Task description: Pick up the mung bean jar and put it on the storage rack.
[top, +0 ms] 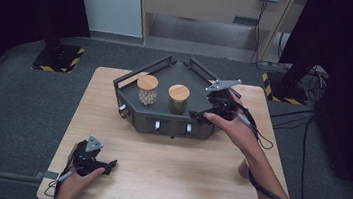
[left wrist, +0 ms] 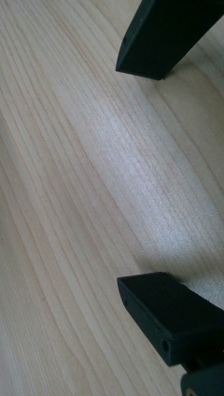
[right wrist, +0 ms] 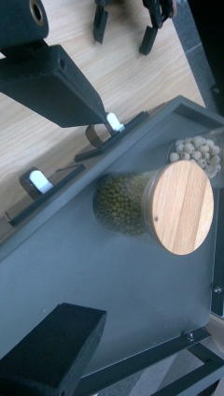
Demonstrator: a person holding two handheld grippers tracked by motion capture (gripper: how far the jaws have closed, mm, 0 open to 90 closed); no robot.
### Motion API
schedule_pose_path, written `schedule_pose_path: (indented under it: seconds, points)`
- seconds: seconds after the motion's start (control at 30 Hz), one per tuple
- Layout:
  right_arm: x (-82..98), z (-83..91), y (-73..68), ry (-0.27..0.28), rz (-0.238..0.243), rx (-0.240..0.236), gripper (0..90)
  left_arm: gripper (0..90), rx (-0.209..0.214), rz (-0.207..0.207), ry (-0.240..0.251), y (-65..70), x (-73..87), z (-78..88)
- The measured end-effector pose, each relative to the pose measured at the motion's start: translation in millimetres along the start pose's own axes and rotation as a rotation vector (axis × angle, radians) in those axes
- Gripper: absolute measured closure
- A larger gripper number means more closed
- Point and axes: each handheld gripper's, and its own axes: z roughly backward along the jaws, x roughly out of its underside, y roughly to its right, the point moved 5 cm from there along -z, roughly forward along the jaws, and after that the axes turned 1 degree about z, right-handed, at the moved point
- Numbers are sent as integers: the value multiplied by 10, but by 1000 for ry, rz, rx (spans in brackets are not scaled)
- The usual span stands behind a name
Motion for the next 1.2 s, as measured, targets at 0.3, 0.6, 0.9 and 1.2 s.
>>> schedule_pose_path:
  seconds: [0.3,0.6,0.9,1.2]
  points:
    - [119,150,19,4,-7,15,60,0,0,0,0,0,0,0]
    - [248,230,49,-8,-18,38,61,0,0,0,0,1,0,0]
    - [370,325,76,-1,-34,47,57,0,0,1,1,1,1,0]
    - [512,437,105,1,-49,65,57,0,0,0,0,1,0,0]
